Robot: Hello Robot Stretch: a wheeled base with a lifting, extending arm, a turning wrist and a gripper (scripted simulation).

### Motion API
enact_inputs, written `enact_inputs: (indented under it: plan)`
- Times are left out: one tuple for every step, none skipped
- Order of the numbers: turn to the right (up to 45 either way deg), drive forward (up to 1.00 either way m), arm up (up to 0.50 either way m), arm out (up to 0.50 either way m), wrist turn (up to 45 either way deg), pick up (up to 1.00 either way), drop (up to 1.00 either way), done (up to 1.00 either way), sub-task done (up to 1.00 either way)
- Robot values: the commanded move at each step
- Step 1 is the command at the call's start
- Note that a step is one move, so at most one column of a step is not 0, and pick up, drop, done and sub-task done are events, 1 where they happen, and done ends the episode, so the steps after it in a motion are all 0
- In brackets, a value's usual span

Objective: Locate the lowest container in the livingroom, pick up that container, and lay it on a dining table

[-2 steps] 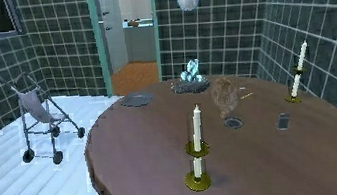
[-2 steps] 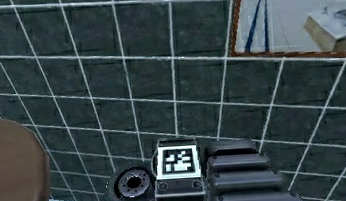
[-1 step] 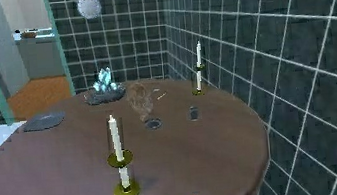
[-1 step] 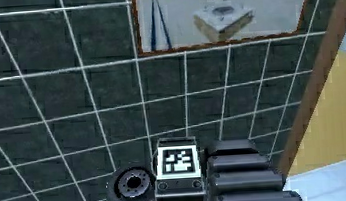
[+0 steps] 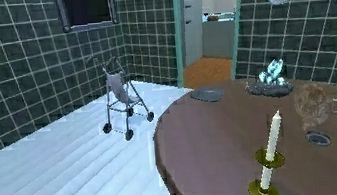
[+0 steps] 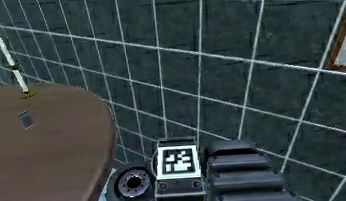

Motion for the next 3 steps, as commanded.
enact_inputs:
  plan:
    - [-18.0, 0.0, 0.0, 0.0, 0.0, 0.0, 0.0, 0.0, 0.0]
    - [0.0, 0.3, 0.0, 0.0, 0.0, 0.0, 0.0, 0.0, 0.0]
    - [45.0, 0.0, 0.0, 0.0, 0.0, 0.0, 0.0, 0.0, 0.0]
